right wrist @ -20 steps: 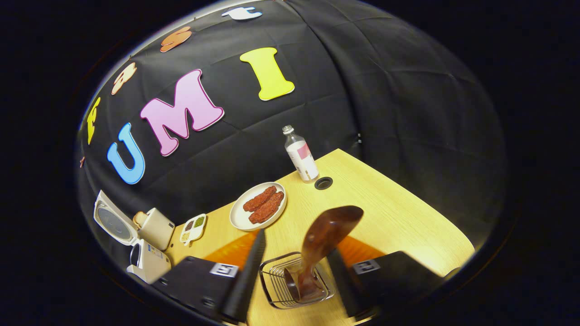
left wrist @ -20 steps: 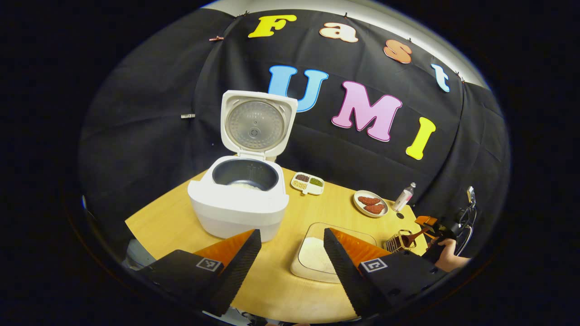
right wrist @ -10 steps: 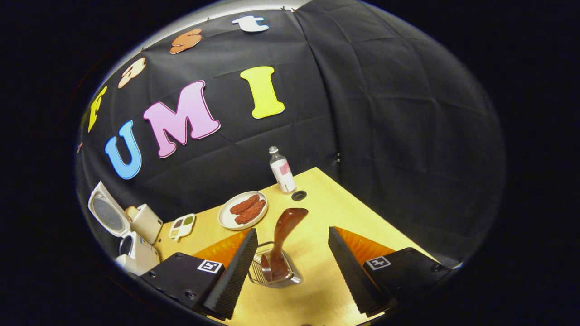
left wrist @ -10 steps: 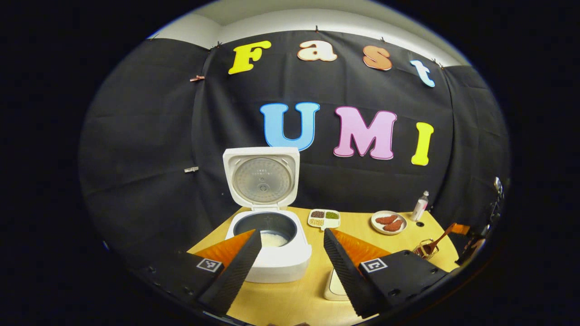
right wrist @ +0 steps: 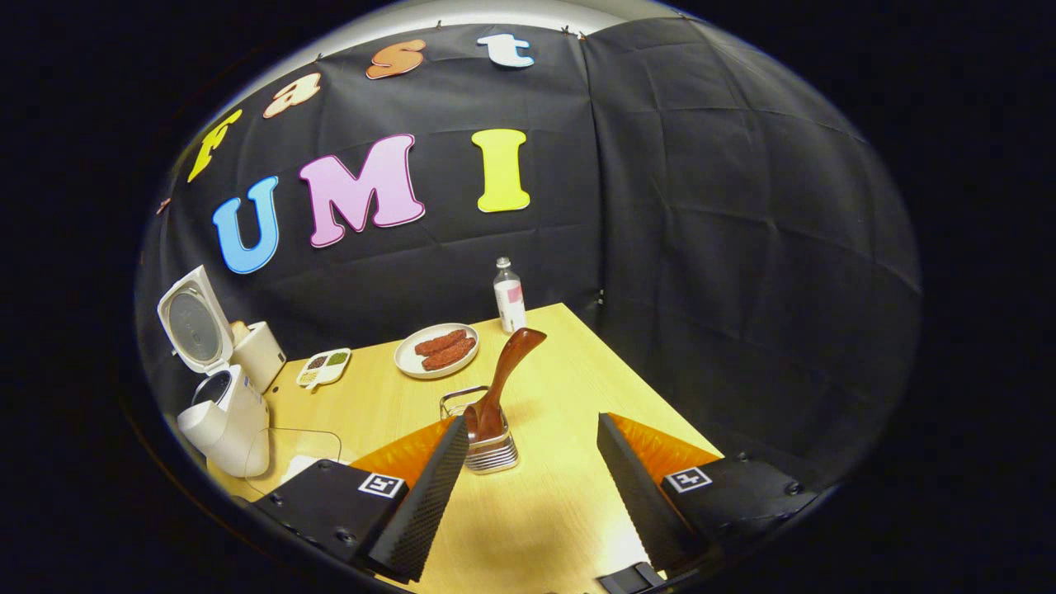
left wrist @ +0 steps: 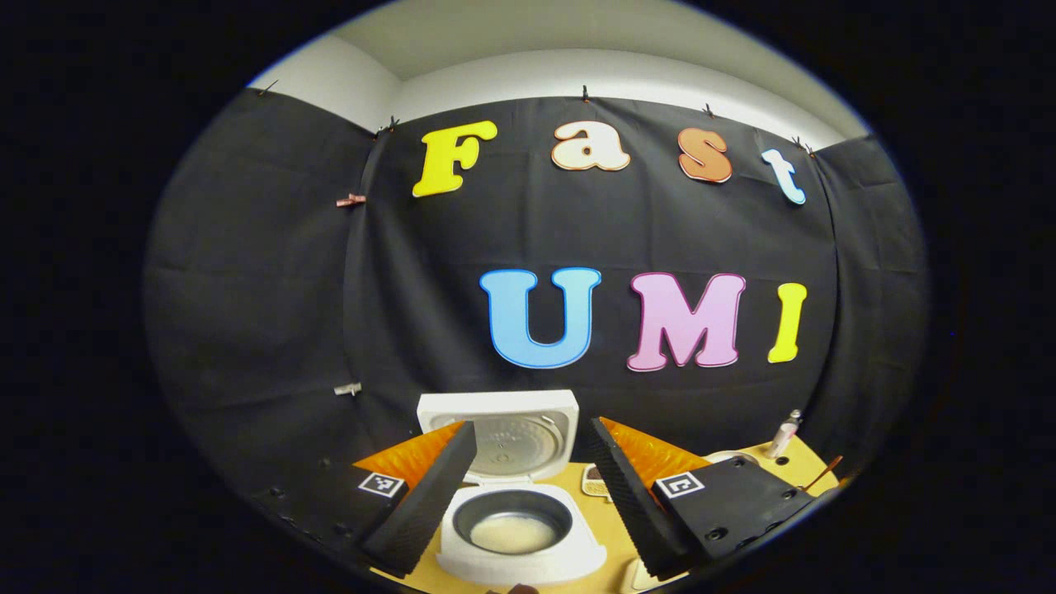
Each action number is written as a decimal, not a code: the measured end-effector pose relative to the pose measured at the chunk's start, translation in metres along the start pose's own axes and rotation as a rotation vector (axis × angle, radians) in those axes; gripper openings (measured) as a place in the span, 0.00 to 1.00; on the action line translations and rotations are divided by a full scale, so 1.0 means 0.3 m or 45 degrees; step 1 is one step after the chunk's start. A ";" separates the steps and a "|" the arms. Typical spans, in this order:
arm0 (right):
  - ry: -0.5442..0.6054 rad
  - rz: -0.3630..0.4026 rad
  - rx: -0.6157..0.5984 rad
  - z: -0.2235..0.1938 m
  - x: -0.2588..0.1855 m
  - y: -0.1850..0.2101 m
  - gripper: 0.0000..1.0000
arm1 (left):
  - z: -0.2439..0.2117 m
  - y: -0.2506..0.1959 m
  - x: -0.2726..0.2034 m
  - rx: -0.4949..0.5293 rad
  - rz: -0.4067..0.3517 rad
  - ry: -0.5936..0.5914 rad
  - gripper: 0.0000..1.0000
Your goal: Close the left gripper, press the button to open the rice cooker; take a wooden spoon from the chopstick holder with the right hand, scoop a spoonful of rice and pour it into the rice cooker, then put the wooden spoon back into the chopstick holder.
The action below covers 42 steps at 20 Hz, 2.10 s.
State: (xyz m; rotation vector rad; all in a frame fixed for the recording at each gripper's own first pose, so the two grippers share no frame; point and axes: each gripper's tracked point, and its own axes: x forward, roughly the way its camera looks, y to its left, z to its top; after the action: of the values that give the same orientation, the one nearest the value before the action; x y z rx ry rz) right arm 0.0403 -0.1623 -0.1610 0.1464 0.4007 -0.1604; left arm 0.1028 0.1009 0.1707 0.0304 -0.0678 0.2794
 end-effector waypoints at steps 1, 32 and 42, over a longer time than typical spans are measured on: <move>-0.004 0.008 0.009 0.004 -0.020 0.019 0.99 | 0.019 0.028 0.051 0.015 0.009 -0.010 0.95; -0.062 0.183 -0.078 -0.032 -0.279 0.393 0.99 | -0.306 0.133 0.732 -0.105 -0.096 0.445 0.99; -0.052 0.327 -0.130 -0.035 -0.273 0.473 0.99 | -0.578 0.041 0.340 -0.099 -0.121 0.594 0.98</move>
State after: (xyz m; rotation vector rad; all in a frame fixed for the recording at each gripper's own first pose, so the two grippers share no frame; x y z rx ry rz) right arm -0.0119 -0.0115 -0.1223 0.0926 0.3451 0.1094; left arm 0.2080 0.1475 0.0053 -0.1086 0.3857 0.1833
